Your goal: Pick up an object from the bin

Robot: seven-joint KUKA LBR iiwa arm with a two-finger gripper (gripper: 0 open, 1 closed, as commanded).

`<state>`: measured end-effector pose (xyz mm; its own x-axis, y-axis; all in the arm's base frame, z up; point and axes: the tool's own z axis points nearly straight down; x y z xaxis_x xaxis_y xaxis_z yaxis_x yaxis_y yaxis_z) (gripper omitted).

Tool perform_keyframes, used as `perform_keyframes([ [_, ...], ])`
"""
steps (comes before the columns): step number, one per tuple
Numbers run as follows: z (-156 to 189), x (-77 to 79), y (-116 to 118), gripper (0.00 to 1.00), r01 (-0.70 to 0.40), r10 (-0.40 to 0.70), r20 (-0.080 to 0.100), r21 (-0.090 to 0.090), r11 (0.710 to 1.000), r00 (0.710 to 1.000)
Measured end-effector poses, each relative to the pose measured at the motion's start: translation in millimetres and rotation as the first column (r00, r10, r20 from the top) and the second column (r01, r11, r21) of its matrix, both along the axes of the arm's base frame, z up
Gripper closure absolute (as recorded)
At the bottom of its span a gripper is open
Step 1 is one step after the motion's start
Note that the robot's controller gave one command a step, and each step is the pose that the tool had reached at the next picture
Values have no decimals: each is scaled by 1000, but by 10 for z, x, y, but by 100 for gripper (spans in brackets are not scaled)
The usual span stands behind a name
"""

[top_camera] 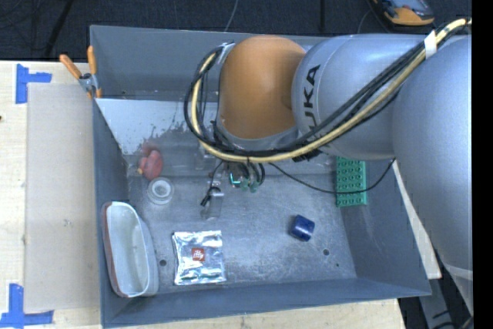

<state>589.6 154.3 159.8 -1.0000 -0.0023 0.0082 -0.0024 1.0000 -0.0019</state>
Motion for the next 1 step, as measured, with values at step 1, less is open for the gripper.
perform_keyframes([
  [1,-949,-438,38,0,-46,46,-1,0,999,999],
])
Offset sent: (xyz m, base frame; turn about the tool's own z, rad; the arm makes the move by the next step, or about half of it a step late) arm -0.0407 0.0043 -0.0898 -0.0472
